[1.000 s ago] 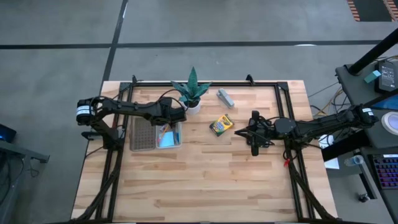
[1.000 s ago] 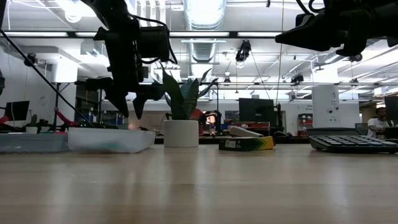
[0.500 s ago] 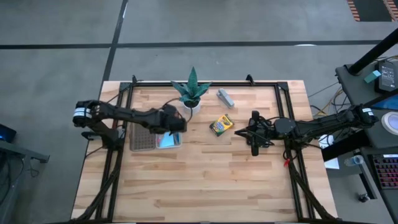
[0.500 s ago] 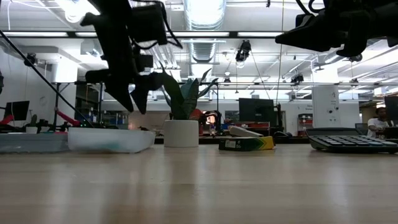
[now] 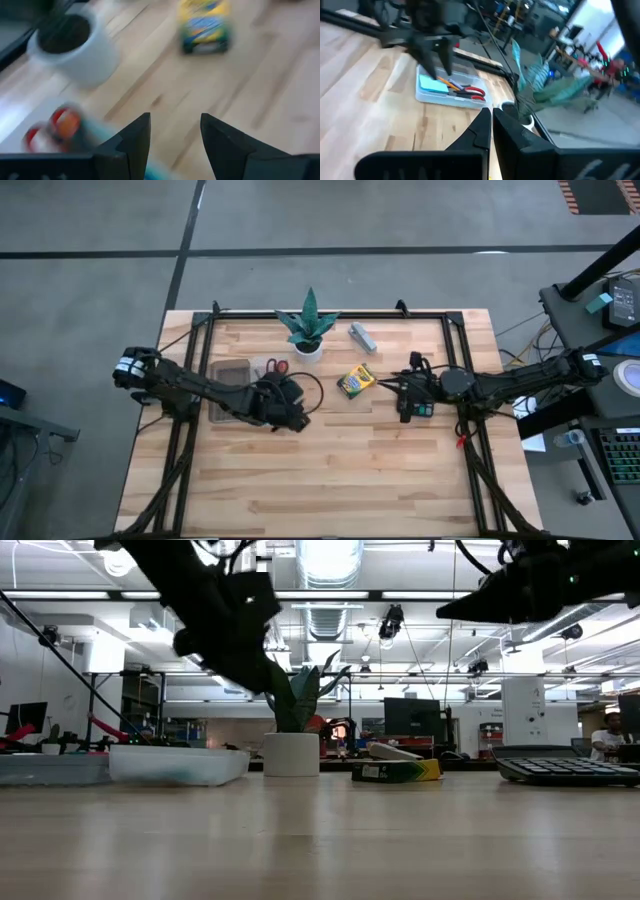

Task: Pack school essentials
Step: Put the yellow crayon box into the white and black box

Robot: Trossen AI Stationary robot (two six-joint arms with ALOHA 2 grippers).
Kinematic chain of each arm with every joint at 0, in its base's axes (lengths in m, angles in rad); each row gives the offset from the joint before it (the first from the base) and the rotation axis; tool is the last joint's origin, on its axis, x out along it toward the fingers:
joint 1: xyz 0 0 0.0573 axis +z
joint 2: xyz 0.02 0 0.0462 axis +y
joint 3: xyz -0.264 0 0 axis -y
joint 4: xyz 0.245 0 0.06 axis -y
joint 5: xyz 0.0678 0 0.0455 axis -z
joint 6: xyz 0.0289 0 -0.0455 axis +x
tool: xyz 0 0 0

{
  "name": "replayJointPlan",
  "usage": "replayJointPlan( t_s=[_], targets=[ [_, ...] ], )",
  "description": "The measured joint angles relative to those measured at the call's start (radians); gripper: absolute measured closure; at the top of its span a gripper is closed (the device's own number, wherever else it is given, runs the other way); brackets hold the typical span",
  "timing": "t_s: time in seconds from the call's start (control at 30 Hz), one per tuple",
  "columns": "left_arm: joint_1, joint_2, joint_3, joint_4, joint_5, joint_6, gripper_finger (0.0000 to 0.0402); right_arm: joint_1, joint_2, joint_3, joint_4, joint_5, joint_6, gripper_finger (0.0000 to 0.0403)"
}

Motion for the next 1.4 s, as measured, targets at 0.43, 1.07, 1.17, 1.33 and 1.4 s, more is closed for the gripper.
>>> replayJointPlan(
  t_s=[0.43,1.07,1.17,1.33,1.4],
  targets=[
    [-0.025,0.000,-0.001,0.311,0.005,0.338,0.0246,-0.060,0.157,0.299,-0.664,0.000,0.637,0.0394],
    [-0.025,0.001,-0.001,0.338,0.006,0.337,0.0246,-0.334,0.523,0.352,-0.659,-0.196,0.651,0.0394],
    [-0.025,0.001,-0.002,0.338,0.006,0.336,0.0246,-0.365,0.569,0.350,-0.592,-0.203,0.646,0.0394],
    [-0.025,0.001,-0.002,0.336,0.006,0.336,0.0246,-0.407,0.632,0.350,-0.497,-0.200,0.650,0.0394],
    [-0.025,0.001,-0.002,0.336,0.006,0.336,0.0246,-0.419,0.656,0.350,-0.488,-0.185,0.650,0.0394]
  ],
)
